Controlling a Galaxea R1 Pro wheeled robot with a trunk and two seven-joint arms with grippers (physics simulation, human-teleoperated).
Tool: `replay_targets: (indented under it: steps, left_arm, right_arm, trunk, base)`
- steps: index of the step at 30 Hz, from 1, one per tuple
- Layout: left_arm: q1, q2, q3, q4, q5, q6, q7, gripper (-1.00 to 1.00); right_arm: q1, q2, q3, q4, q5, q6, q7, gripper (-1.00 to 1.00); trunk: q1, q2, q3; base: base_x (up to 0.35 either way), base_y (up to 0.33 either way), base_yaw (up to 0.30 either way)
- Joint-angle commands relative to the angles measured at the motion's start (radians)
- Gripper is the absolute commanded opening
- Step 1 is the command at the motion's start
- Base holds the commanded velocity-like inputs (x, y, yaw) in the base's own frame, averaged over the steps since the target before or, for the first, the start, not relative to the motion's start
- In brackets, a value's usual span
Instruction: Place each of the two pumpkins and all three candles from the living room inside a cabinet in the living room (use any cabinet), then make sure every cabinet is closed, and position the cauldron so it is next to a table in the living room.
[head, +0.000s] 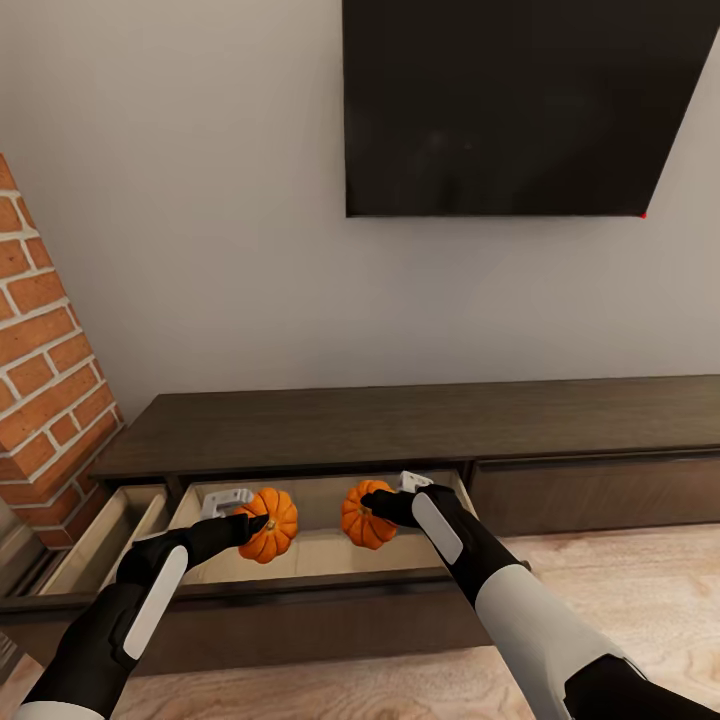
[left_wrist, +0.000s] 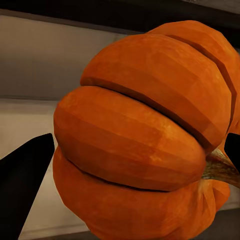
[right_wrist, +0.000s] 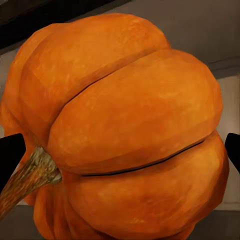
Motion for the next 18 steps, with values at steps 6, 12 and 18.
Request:
replay_targets:
  steps: [6,12,18]
  left_arm:
    - [-0.001,0.001,-0.001,-0.002,-0.003,0.004,-0.001,-1.0]
    - [-0.001,0.001,0.0,-0.001,-0.003,0.005,0.0,-1.0]
    - [-0.001,0.001,0.0,0.0,-0.003,0.005,0.0,-1.0]
  right_arm:
    - [-0.001,-0.001,0.004,-0.002,-0.011,0.001,-0.011,-1.0]
    - [-0.001,-0.001,0.004,-0.002,-0.01,0.001,-0.012,-1.0]
    - [-0.001,-0.001,0.004,-0.002,-0.009,0.001,-0.012,-1.0]
  trunk:
    - [0.0,0.0,-0.001]
    - [0.0,0.0,-0.001]
    - [0.0,0.0,-0.001]
  base:
    - [0.022,0.0,0.0]
    - [0.117,0.0,0.0]
    - [0.114,0.0,0.0]
